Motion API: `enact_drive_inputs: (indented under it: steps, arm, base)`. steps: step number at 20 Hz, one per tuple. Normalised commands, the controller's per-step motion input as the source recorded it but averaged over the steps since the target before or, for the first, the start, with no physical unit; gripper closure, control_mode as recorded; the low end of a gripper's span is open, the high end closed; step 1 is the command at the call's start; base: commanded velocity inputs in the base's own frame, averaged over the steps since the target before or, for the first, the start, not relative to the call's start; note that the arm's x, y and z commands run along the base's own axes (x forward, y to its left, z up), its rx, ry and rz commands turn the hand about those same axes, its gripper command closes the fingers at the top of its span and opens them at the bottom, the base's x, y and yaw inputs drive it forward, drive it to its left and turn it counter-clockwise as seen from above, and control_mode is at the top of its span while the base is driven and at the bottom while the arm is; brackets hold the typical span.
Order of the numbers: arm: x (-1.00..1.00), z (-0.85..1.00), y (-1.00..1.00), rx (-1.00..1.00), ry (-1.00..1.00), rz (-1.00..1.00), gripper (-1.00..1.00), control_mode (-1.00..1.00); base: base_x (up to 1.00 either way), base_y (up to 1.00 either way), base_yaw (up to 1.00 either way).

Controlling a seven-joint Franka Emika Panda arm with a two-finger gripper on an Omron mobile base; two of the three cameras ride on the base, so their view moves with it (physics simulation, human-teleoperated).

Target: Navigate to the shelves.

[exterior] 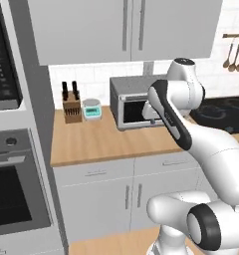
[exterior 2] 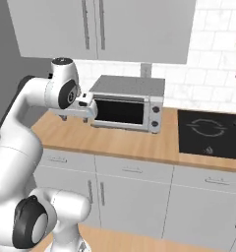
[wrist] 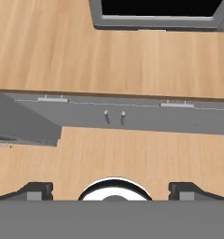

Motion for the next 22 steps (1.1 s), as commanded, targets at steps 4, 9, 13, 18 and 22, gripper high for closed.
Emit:
enact_drive_inputs:
  steps: [4, 9, 13, 18, 22]
  arm:
    - [0.00, 0.00, 0.00, 0.00, 0.00, 0.00, -1.00, 1.00]
    - [0.00, 0.00, 0.00, 0.00, 0.00, 0.00, -1.00, 1.00]
    - [0.00, 0.00, 0.00, 0.00, 0.00, 0.00, -1.00, 1.00]
    - [0.00, 0.00, 0.00, 0.00, 0.00, 0.00, -1.00, 1.00]
    - [0.00, 0.00, 0.00, 0.00, 0.00, 0.00, -1.00, 1.00]
  base:
    - [0.00, -1.00, 0.00]
    - [0.00, -1.00, 0.00]
    - [0.00, -1.00, 0.00]
    - [0.00, -1.00, 0.00]
    - [0.00, -1.00, 0.00]
